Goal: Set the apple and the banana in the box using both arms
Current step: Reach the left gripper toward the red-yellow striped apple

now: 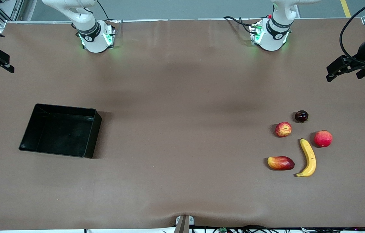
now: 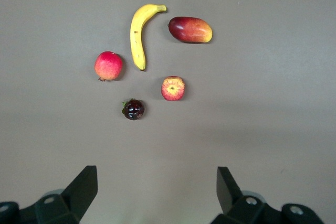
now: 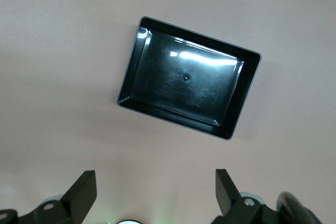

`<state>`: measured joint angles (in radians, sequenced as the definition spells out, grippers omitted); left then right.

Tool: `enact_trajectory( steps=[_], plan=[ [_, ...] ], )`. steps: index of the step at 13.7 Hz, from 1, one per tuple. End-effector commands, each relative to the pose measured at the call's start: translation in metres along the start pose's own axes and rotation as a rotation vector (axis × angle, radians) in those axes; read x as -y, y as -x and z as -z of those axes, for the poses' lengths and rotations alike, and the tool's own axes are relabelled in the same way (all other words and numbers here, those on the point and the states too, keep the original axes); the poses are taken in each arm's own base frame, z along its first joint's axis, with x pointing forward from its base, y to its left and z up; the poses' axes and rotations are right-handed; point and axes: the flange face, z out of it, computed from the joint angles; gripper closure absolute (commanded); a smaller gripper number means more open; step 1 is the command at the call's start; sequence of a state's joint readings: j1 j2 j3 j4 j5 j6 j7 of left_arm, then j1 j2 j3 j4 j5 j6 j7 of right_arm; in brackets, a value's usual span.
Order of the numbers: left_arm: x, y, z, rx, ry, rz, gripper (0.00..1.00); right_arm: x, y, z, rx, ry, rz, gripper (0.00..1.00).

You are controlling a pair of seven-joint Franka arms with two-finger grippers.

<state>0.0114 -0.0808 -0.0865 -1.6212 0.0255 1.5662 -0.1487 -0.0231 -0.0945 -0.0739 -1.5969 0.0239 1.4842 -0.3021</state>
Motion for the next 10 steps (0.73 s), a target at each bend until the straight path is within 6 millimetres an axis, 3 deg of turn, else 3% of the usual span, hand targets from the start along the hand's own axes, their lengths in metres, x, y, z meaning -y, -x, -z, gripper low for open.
enact_trajectory(
  steps=[1,4,6,8,10],
  plan=[
    [0.001,0.002,0.007,0.006,-0.023,-0.011,0.00,-0.002,-0.001,-0.004,-0.001,-0.014,0.004,0.00],
    [0.001,-0.003,0.004,0.009,-0.022,-0.010,0.00,-0.004,-0.002,-0.007,0.003,-0.015,0.003,0.00],
    [0.002,-0.012,-0.011,0.034,-0.023,-0.017,0.00,-0.008,-0.007,-0.013,0.018,-0.017,-0.001,0.00],
    [0.000,-0.032,-0.042,0.054,-0.021,-0.020,0.00,-0.013,-0.007,-0.014,0.017,-0.015,-0.012,0.00],
    [0.000,-0.045,-0.082,0.051,-0.018,-0.017,0.00,-0.030,-0.018,-0.028,0.038,-0.022,-0.036,0.00]
  ],
)
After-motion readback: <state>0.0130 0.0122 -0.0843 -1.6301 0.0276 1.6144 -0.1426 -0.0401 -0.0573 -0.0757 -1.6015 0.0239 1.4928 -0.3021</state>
